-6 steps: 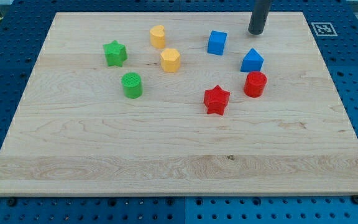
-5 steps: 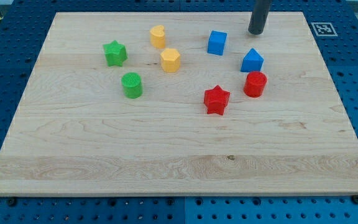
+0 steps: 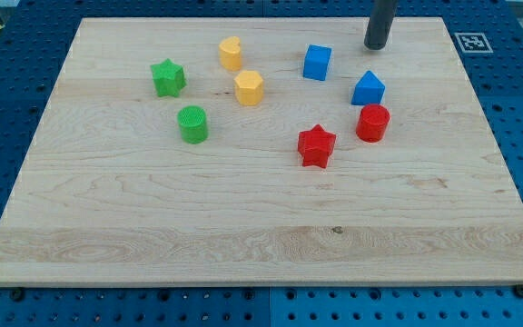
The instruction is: Point your arm to the yellow heart
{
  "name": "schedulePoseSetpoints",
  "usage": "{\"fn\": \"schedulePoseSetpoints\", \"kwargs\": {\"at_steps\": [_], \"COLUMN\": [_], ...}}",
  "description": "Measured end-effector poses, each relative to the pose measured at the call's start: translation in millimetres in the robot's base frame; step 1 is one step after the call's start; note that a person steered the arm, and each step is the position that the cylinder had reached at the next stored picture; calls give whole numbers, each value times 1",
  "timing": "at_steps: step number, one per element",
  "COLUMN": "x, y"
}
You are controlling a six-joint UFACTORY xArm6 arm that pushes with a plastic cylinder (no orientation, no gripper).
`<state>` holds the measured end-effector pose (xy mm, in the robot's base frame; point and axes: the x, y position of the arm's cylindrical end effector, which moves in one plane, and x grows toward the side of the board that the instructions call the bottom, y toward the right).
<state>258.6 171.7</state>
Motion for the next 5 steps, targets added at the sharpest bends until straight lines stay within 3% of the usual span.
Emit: {"fn": "schedulePoseSetpoints", "kwargs": {"at_steps": [3,5], "x": [-3,-14], "y": [-3,-105]}}
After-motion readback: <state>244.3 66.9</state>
